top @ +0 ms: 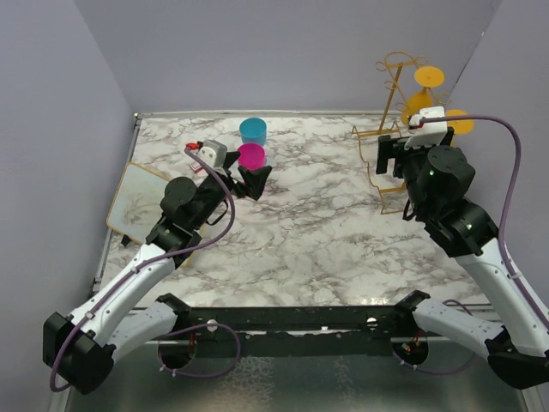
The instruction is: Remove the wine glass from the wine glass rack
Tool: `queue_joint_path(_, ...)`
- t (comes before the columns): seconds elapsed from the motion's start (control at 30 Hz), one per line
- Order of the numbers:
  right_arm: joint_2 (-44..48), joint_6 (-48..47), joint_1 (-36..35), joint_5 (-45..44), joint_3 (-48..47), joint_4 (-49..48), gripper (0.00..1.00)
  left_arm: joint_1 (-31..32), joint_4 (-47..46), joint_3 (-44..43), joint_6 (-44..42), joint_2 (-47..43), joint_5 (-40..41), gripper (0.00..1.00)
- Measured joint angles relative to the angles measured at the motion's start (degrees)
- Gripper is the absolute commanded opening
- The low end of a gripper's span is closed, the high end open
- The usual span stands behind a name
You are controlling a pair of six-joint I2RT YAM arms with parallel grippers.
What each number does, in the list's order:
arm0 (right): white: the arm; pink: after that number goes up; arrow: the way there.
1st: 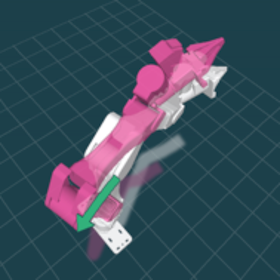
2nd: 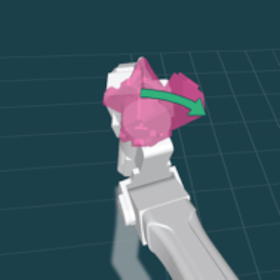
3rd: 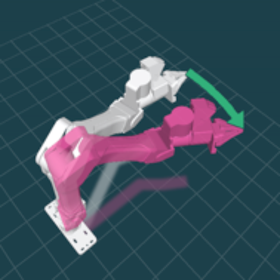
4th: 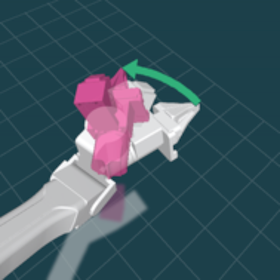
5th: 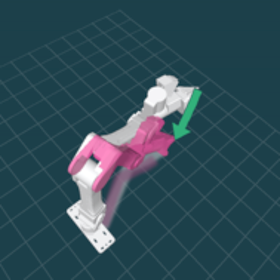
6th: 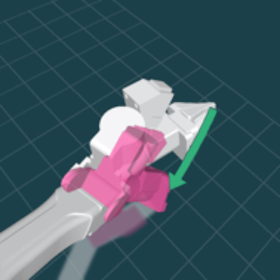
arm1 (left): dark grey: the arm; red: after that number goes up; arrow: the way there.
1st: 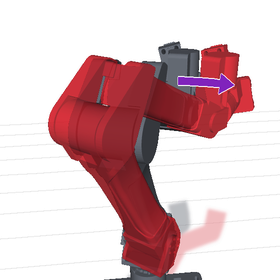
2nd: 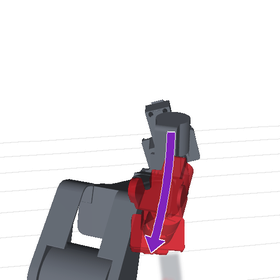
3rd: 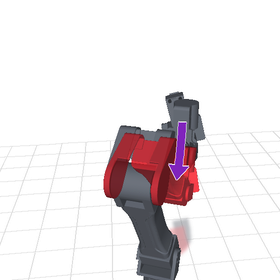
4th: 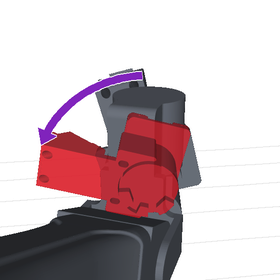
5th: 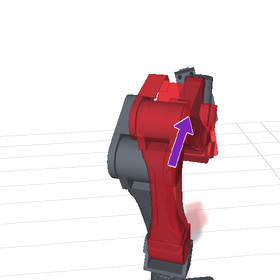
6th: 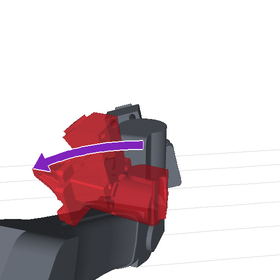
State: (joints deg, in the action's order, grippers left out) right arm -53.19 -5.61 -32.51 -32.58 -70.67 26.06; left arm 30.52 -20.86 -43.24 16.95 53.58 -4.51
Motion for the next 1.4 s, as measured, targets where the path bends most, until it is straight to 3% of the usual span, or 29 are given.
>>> queue_joint_path(0.3, -8.0, 1.8, 3.3, -2.2, -11.8, -2.1, 0.83, 9.4, 5.5, 0.5, -10.3, -3.1, 3.0, 0.99)
queue_joint_path(0.53, -14.4, 7.6, 21.2, 7.6, -17.7, -2.1, 0.82, 13.0, 6.6, 2.3, -13.8, -7.4, 6.7, 0.99)
queue_joint_path(0.73, -16.6, 16.2, 36.7, 23.5, -19.3, -1.3, 0.80, 15.6, 6.6, 3.0, -15.5, -8.9, 8.9, 0.99)
queue_joint_path(1.0, -15.3, 32.7, 63.3, 53.1, -11.0, -5.5, 0.73, 18.0, 6.6, 4.1, -17.0, -9.5, 11.4, 0.99)
queue_joint_path(1.23, -13.8, 45.9, 69.9, 67.7, 0.0, -13.5, 0.69, 20.0, 6.6, 4.2, -18.0, -9.7, 12.5, 0.99)
queue_joint_path(1.4, -12.6, 51.1, 72.4, 70.0, 4.9, -16.9, 0.66, 20.8, 6.6, 4.3, -18.3, -10.4, 13.2, 0.99)
